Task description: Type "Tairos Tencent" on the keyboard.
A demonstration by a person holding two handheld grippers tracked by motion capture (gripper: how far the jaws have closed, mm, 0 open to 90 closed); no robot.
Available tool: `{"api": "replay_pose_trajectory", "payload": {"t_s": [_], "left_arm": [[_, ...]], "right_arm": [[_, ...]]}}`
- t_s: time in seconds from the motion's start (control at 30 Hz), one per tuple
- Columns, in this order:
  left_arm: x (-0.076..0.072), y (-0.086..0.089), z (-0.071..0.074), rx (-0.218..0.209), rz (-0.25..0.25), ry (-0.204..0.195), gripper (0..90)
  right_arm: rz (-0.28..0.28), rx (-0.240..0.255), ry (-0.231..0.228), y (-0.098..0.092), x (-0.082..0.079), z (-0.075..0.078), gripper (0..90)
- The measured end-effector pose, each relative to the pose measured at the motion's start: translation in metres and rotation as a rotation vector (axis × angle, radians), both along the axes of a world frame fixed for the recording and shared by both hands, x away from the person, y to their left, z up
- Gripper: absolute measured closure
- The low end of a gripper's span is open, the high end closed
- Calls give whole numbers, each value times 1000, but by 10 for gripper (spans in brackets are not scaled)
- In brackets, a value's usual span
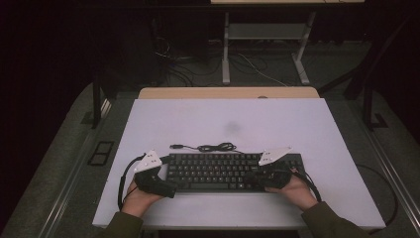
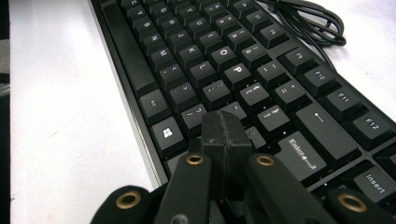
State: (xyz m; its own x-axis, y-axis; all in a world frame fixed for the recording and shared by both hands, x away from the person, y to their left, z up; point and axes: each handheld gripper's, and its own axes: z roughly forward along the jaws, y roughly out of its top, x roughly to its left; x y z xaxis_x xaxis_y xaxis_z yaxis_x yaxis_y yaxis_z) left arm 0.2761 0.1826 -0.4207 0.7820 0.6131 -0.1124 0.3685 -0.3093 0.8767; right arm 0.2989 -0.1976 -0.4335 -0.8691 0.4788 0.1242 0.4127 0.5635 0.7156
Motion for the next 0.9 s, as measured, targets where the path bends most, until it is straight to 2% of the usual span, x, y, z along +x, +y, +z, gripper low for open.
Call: {"api": "replay_pose_trajectory", "payload": {"t_s": [0.23, 0.4, 0.9], "left_arm": [[1, 0, 0, 2, -1, 5, 0], [2, 0, 2, -6, 4, 8, 0], [7, -7, 4, 13, 12, 16, 0]], "right_arm": [[-4, -22, 2, 1, -1, -2, 892], [-4, -16, 2, 1, -1, -2, 892], [-4, -14, 7, 1, 0, -2, 892]]}}
